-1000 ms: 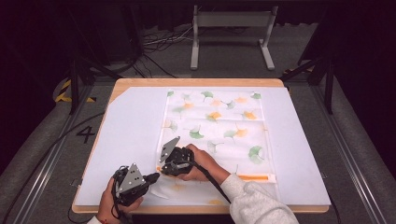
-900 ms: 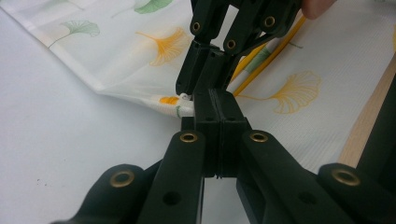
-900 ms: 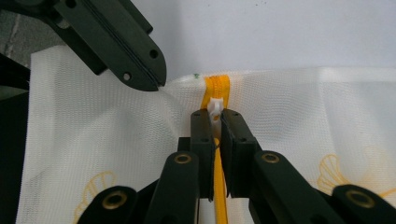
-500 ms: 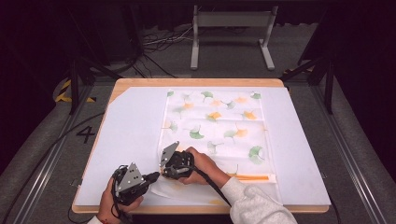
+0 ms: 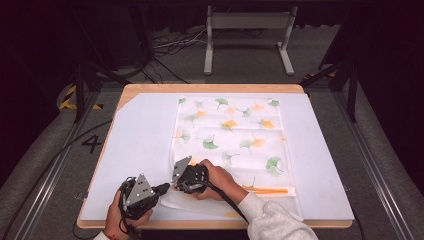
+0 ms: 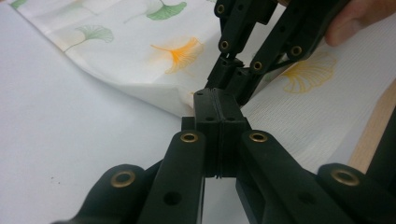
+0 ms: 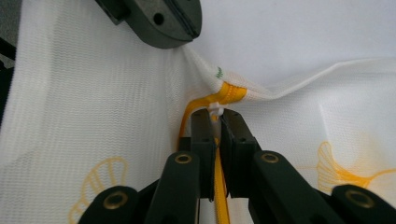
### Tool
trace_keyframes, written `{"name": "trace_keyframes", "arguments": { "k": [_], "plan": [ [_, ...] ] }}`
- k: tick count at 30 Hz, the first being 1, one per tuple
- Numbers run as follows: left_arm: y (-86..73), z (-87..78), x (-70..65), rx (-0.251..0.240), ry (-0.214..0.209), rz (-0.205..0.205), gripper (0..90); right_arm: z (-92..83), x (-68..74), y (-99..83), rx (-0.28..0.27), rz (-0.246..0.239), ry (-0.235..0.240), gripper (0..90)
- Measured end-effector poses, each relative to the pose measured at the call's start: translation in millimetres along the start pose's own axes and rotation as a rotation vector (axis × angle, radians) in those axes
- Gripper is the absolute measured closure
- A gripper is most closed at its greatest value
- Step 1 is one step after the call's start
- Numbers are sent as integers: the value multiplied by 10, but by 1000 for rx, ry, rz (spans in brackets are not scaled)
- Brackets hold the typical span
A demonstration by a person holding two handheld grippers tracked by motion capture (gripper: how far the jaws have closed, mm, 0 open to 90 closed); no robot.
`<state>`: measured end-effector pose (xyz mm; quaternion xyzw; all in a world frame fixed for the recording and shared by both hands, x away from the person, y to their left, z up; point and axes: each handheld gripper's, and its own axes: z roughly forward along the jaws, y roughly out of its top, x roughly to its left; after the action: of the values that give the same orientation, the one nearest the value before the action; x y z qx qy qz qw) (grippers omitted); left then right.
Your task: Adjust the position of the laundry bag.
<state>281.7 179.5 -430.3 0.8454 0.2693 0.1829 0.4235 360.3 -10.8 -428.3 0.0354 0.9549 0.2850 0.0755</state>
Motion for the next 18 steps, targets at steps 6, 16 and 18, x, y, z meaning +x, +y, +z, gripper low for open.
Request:
{"name": "trace_keyframes", "arguments": {
  "k": [6, 16, 18],
  "plan": [
    [-30, 19, 62, -2, -22, -54, 882, -72, -12, 14, -39, 4, -29, 850],
    [-72, 165, 159, 85, -55, -190, 429, -159, 13, 58, -92, -8, -54, 850],
    [-81, 197, 186, 103, -90, -222, 387, -172, 22, 60, -99, -19, -51, 850]
  ]
}}
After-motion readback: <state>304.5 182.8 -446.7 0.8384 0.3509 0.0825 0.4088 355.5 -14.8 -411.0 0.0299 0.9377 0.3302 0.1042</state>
